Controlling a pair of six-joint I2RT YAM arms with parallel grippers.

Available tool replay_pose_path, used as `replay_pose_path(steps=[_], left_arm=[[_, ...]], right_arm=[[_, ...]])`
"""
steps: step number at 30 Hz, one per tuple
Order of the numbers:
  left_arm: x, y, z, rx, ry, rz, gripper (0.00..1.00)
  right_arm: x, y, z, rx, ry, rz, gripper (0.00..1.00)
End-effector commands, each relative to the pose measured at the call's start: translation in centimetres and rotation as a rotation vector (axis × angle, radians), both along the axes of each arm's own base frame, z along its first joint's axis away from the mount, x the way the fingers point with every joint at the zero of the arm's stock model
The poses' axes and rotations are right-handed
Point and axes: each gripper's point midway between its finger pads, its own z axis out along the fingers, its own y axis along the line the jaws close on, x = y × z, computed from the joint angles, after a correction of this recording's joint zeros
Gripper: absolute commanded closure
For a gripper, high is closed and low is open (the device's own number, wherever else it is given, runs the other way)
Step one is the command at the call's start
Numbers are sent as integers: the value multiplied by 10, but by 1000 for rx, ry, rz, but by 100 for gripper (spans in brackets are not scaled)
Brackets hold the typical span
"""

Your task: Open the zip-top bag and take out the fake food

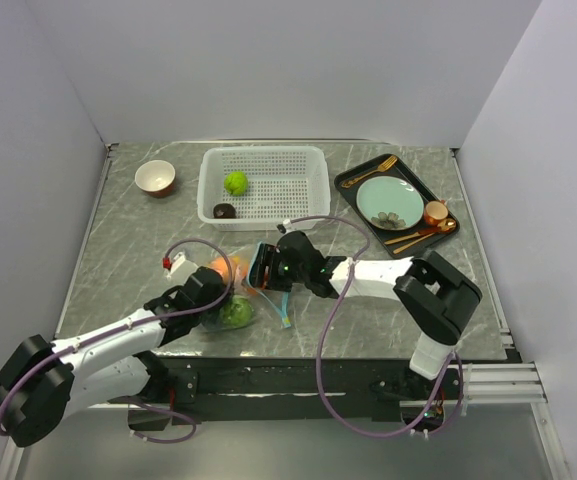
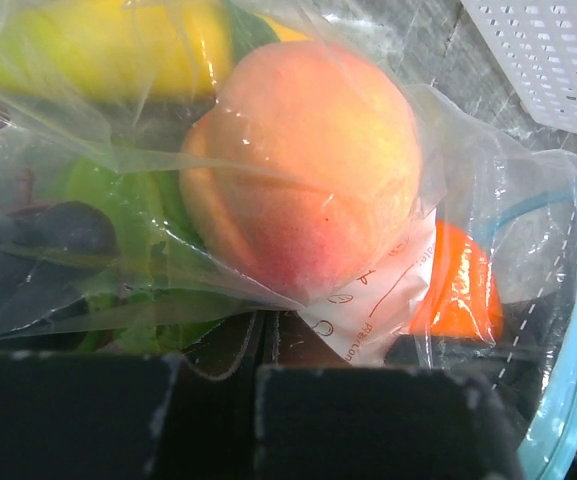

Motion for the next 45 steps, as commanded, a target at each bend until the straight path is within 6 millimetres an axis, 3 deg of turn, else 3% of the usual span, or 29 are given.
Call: replay_pose_path(steps=[1, 5, 19, 25, 32, 33, 35, 36, 38, 39, 42, 44, 45], left_arm=[[-39, 32, -47, 163, 190, -10, 99], [-40, 34, -48, 166, 193, -4, 99], [-39, 36, -50, 175, 204, 24, 99], [-39, 36, -50, 171, 203, 26, 99], [-39, 36, -50, 173, 204, 27, 99], [-38, 36, -50, 172, 201, 26, 99], [-38, 35, -51, 170, 202, 24, 99], [-39, 35, -51, 171, 204, 22, 99], [-38, 34, -50, 167, 200, 20, 99], [-38, 33, -50, 164, 199, 17, 99], [-36, 30, -46, 138, 184, 16, 99], [-37, 29, -44, 127, 179, 13, 99], [-37, 28, -42, 118, 172, 13, 99]], right_arm=[[9, -3, 21, -1, -79, -19, 40], [7, -10, 12, -38, -83, -14, 40], [7, -39, 14, -131, -146, -54, 39], [12, -66, 23, -184, -168, -112, 39], [21, -99, 71, -163, -253, -177, 40], [34, -105, 85, -154, -281, -203, 40], [46, -111, 96, -161, -294, -221, 40], [63, -117, 112, -149, -327, -245, 39], [83, -121, 120, -158, -356, -275, 39], [97, -120, 137, -150, -394, -283, 39], [140, -127, 128, -186, -396, -324, 35], [159, -123, 139, -165, -421, -329, 34], [168, -122, 128, -184, -402, -329, 32]])
